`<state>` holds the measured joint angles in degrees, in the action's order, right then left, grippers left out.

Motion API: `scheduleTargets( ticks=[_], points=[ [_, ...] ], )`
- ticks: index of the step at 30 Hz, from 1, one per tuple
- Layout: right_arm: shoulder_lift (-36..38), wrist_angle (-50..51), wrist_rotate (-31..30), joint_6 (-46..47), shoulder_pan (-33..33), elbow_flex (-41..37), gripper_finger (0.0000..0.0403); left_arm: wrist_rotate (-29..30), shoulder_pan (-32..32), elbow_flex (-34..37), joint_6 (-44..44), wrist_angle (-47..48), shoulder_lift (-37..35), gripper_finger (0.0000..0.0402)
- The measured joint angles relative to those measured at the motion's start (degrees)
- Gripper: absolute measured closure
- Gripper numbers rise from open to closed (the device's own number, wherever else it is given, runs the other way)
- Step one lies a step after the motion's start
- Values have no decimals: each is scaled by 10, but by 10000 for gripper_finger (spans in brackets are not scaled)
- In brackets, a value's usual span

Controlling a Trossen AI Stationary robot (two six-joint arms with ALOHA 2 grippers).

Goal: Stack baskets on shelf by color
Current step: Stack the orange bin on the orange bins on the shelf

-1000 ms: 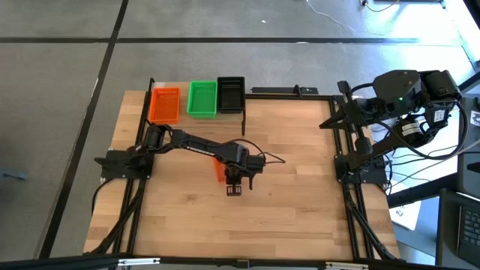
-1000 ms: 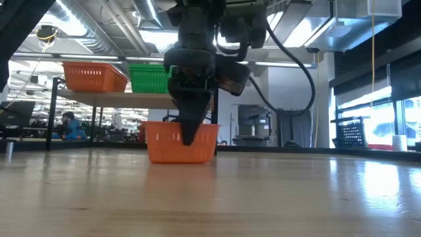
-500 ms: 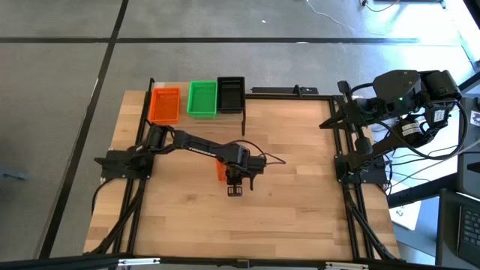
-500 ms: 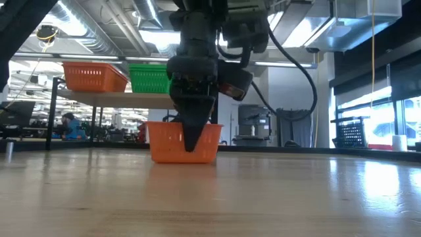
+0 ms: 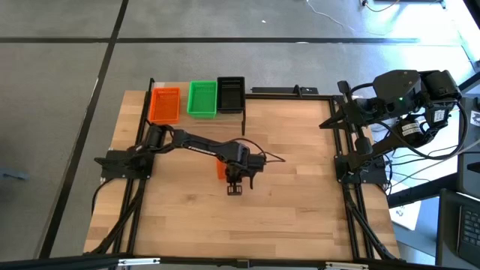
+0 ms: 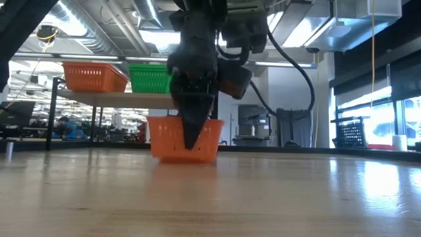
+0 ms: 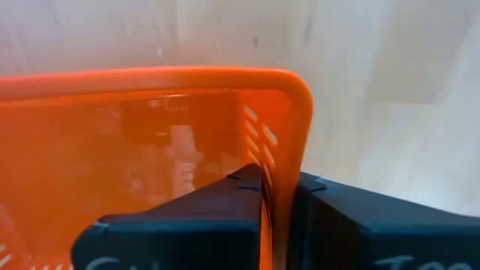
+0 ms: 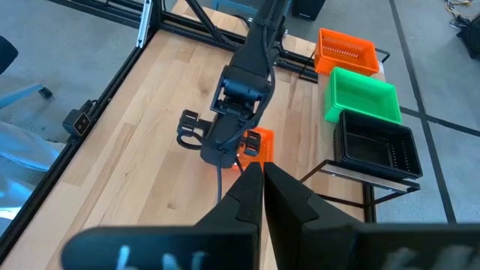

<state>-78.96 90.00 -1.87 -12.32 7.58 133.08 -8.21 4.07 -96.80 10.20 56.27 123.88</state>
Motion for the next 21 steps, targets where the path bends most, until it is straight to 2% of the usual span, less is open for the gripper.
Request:
scheduleTargets(
  ticks=[3, 6, 11, 16, 18, 21],
  points=[
    [0, -2, 0, 0, 0, 0, 389, -16, 2, -18, -20, 32, -10, 401],
    [0, -6, 0, 0, 0, 0, 389, -38, 8, -54, -89, 83, -18, 401],
    [0, -10, 0, -1, 0, 0, 389, -111, 9, -149, -166, 190, -19, 401],
    [0, -10, 0, -1, 0, 0, 389, -94, 23, -261, -184, 275, -20, 401],
    [0, -10, 0, -2, 0, 0, 389, -93, 26, -311, -169, 306, -20, 401],
    [0, -10, 0, -2, 0, 0, 389, -60, 28, -381, -132, 339, -21, 401]
  ],
)
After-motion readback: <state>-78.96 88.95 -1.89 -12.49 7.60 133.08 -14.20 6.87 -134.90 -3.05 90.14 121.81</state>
